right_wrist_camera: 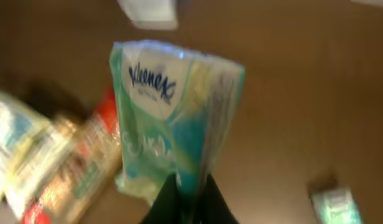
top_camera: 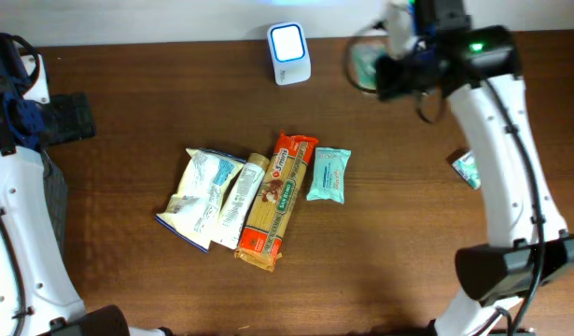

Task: Scan the item barcode
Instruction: 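Hold the pack under the scanner, then carry it right and release, then reach the right gripper to the mint-green wipes packet and grasp it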

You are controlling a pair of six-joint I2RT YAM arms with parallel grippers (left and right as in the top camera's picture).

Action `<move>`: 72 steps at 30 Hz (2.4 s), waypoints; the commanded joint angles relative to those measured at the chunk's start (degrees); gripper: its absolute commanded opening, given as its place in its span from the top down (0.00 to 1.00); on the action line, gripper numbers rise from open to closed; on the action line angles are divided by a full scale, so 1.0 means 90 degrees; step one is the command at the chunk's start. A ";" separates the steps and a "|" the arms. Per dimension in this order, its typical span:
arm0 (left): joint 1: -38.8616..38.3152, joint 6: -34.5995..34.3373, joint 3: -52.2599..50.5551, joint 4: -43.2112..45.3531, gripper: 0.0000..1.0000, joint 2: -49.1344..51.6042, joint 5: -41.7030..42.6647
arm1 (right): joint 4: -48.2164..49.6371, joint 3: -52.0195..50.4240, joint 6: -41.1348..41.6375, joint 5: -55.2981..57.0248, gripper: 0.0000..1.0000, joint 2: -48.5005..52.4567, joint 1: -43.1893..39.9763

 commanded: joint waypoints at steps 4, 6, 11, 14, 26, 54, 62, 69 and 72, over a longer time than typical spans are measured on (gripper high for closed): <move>0.0012 0.0002 0.0039 0.0000 0.01 -0.0078 -0.0063 | -0.0964 -0.0964 0.1032 0.0911 0.96 0.0505 -0.1275; 0.0012 0.0002 0.0039 0.0000 0.01 -0.0078 -0.0063 | -0.0746 -0.1579 0.1146 0.0925 0.96 0.0578 -0.1579; 0.0012 0.0002 0.0039 0.0000 0.01 -0.0078 -0.0063 | 0.0527 -0.3322 0.1185 0.0962 0.96 0.0617 -0.2159; 0.0012 0.0002 0.0039 0.0000 0.01 -0.0078 -0.0063 | 0.0408 -0.3475 0.1163 0.0962 0.89 0.0610 -0.2327; 0.0012 0.0002 0.0039 0.0000 0.01 -0.0078 -0.0063 | 0.0304 -0.2028 0.0352 -0.2101 0.14 0.0634 -0.1389; 0.0012 0.0002 0.0039 0.0000 0.01 -0.0078 -0.0063 | 0.4748 -0.5525 0.2169 -0.3937 0.95 0.1467 -0.0085; 0.0012 0.0002 0.0039 -0.0002 0.01 -0.0078 -0.0063 | 0.3682 -0.5149 0.1904 -0.2387 0.96 -0.0357 -0.0393; 0.0012 0.0002 0.0039 0.0000 0.01 -0.0078 -0.0063 | 0.0884 -0.4095 0.2914 0.3735 0.96 -0.0964 0.0838; 0.0012 0.0002 0.0039 0.0000 0.01 -0.0078 -0.0063 | 0.0627 -0.4095 0.3004 0.4255 0.96 0.0022 0.0962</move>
